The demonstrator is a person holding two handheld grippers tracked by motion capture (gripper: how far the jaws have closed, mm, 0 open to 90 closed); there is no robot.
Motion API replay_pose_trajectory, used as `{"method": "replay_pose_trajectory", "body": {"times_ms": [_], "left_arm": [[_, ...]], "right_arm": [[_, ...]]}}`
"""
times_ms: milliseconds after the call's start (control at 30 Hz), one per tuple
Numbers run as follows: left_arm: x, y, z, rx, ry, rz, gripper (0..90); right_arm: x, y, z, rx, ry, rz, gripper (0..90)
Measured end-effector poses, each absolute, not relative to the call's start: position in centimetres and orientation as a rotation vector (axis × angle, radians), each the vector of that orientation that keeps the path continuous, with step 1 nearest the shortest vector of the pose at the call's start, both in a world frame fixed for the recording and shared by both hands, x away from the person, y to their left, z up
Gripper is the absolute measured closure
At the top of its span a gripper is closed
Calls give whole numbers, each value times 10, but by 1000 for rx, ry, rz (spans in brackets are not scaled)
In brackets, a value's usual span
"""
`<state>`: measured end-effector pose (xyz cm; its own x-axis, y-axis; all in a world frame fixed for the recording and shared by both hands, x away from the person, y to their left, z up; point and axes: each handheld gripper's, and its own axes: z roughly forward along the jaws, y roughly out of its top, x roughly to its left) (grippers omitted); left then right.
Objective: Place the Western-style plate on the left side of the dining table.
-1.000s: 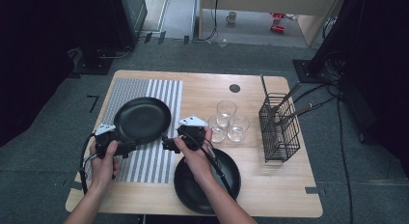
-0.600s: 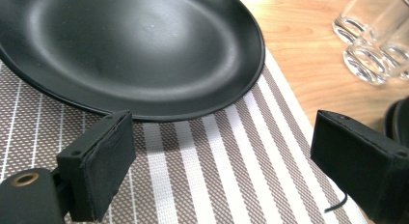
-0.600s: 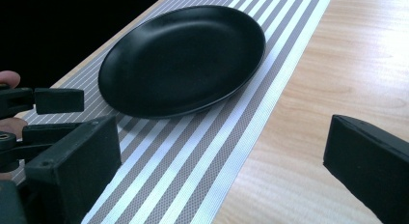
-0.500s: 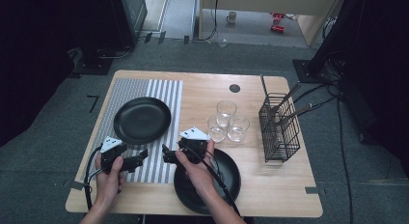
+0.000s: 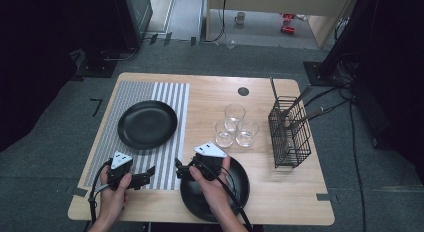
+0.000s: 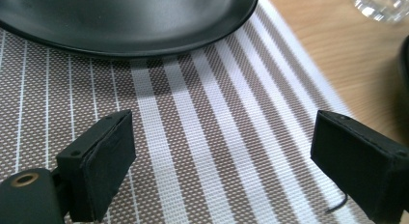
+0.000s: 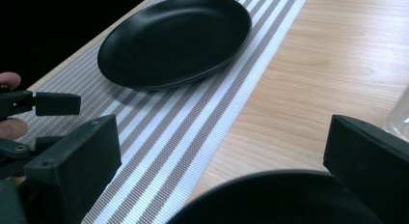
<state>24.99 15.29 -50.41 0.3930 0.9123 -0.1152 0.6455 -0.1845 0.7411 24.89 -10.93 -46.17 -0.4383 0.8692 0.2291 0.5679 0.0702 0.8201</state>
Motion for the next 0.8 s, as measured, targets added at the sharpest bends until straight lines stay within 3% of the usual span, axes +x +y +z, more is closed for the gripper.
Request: {"method": "replay_pose_trajectory", "body": {"times_ms": [200,300,800], "left_arm": [[251,147,-515,2013,1315,488,86],[250,143,-518,2068,1273,520,29],[251,143,-520,2069,1244,526,11]], "right_arm": [[241,-118,-466,1448,2033,1300,0],[238,-123,-466,1438,2025,1287,0],[225,-144,-471,1429,2002,1240,0]]}}
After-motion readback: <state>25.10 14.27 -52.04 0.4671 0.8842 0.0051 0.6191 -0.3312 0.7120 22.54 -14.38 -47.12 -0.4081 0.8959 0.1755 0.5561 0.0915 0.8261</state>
